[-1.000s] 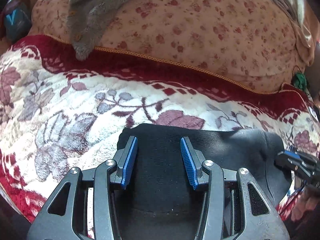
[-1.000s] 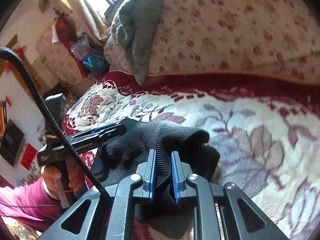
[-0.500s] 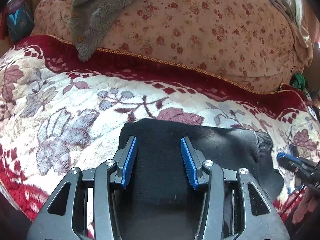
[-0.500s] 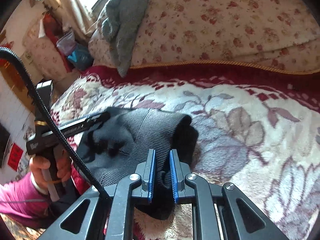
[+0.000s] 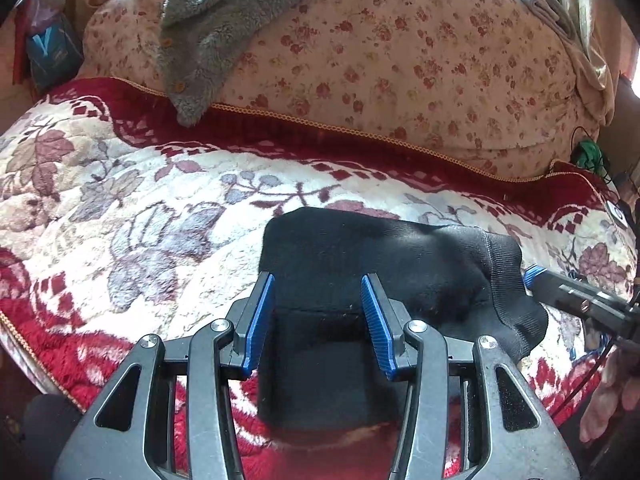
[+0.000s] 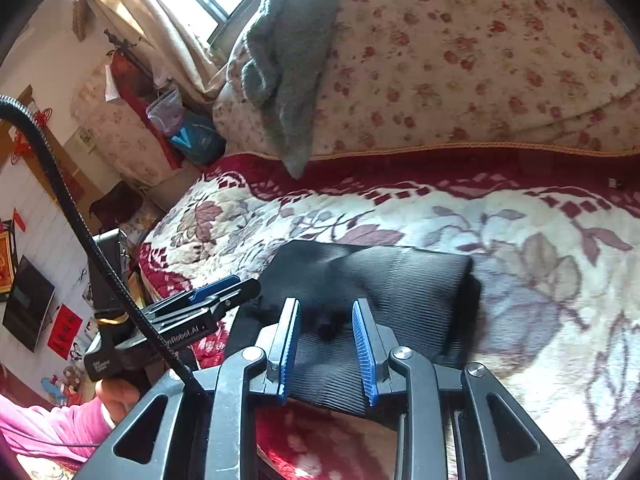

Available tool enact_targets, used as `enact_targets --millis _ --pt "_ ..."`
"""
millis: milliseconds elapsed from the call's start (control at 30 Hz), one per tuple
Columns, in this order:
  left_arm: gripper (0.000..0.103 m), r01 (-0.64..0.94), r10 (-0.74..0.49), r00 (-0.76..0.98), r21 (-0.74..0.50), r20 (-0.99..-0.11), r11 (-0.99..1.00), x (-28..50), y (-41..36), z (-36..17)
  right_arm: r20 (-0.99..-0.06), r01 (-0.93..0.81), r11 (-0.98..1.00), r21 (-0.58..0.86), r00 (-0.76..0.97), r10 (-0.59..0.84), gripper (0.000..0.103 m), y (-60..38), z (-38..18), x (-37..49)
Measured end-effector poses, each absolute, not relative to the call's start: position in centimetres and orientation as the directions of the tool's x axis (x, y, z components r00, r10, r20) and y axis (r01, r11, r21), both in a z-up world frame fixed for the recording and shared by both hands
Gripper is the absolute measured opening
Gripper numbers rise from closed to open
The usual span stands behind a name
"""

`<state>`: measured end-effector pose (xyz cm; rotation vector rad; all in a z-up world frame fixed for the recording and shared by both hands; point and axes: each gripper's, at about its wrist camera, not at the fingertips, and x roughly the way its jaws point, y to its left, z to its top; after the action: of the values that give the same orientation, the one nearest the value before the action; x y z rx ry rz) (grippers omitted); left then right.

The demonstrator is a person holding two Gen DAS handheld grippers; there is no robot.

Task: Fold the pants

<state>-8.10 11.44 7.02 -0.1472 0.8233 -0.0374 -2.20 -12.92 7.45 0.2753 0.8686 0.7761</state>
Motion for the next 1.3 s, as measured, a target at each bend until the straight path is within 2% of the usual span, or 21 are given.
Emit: enact_targets --millis 133,433,700,767,833,867,967,1167,1300 --pt "0.044 -0.037 -0.076 0.683 -0.138 -0.727 0.99 -8.6 11.8 7.1 -0.601 -0.501 0.71 0.495 0.393 0.696 0.037 -11.2 6.9 -2.6" --pt "0.044 -0.054 -0.076 0.678 -0.153 -0.731 0.987 -9.2 12.5 6.8 -0.629 -0.496 0.729 0.471 0.39 0.672 0.037 -10.1 6.4 -2.9" --pt "0.044 -0.048 -0.124 0.662 -0.206 -0.739 0.977 -9.6 14.1 6.1 -0.661 -0.39 0.801 0.455 0.455 0.597 0.044 -15.0 5.8 -2.9" --pt "0.044 -0.035 -0.159 0.649 -0.237 -0.744 0.971 -9.4 14.7 5.6 -0.665 -0.356 0.81 0.466 0.464 0.586 0.055 -16.2 5.3 -2.5" --pt "0.045 -0.006 -0.22 0.634 -0.288 -0.742 0.957 -9.0 15.1 5.3 -0.673 -0.312 0.813 0.491 0.456 0.582 0.058 -17.3 4.5 -1.8" --pt "0.047 0.013 -0.259 0.618 -0.32 -0.742 0.947 -8.7 15.2 5.0 -0.677 -0.3 0.812 0.5 0.449 0.583 0.059 -17.7 4.1 -1.5" --pt "0.064 0.035 -0.328 0.605 -0.387 -0.725 0.921 -8.2 15.7 4.5 -0.696 -0.261 0.813 0.52 0.422 0.581 0.063 -18.4 2.6 -0.6" --pt "0.064 0.052 -0.367 0.576 -0.415 -0.731 0.908 -6.6 15.6 3.7 -0.649 -0.236 0.751 0.617 0.387 0.655 0.066 -19.3 1.0 0.1" --pt "0.07 0.067 -0.379 0.575 -0.42 -0.725 0.905 -5.8 15.4 3.3 -0.63 -0.252 0.727 0.638 0.373 0.682 0.066 -18.8 0.6 0.4"
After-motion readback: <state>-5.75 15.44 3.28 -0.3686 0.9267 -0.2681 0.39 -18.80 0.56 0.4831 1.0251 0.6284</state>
